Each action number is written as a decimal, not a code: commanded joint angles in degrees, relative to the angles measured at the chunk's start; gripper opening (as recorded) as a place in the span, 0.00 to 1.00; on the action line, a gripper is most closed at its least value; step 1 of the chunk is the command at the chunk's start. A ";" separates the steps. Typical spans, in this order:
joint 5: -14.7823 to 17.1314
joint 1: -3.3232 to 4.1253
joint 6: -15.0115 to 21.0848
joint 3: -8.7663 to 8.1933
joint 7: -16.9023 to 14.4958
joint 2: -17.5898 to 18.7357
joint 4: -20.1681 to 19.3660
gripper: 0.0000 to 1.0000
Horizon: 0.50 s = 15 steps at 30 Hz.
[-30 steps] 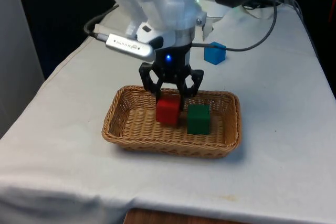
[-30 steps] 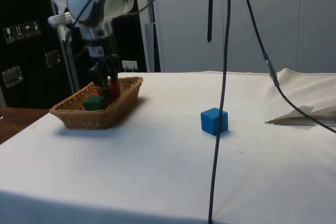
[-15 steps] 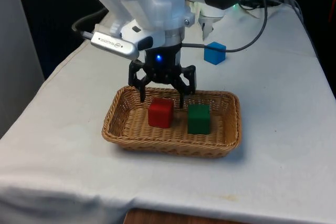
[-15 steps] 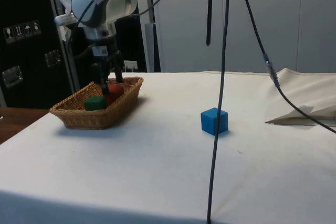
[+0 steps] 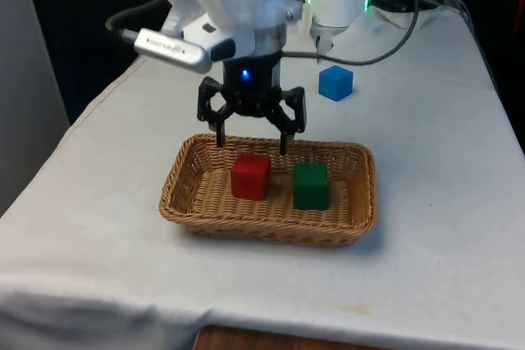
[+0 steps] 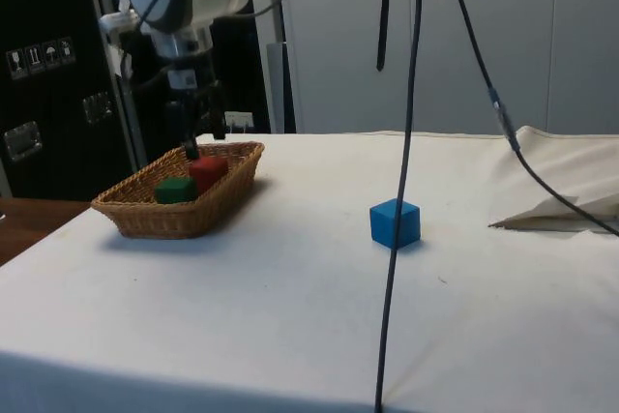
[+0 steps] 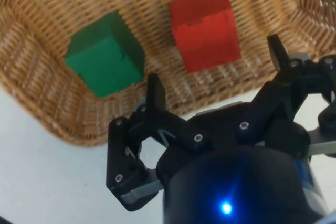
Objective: Pick up exactly two blocks and place them into the basket.
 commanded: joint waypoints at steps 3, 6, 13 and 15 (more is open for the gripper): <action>-0.52 0.69 -0.97 -0.57 0.06 -2.01 -1.15 1.00; -1.09 1.20 -1.49 -0.74 0.23 -3.72 -2.41 1.00; -3.21 2.75 -2.35 -0.74 1.15 -8.82 -6.47 1.00; -3.32 2.29 -2.69 -0.17 1.15 -8.88 -6.13 1.00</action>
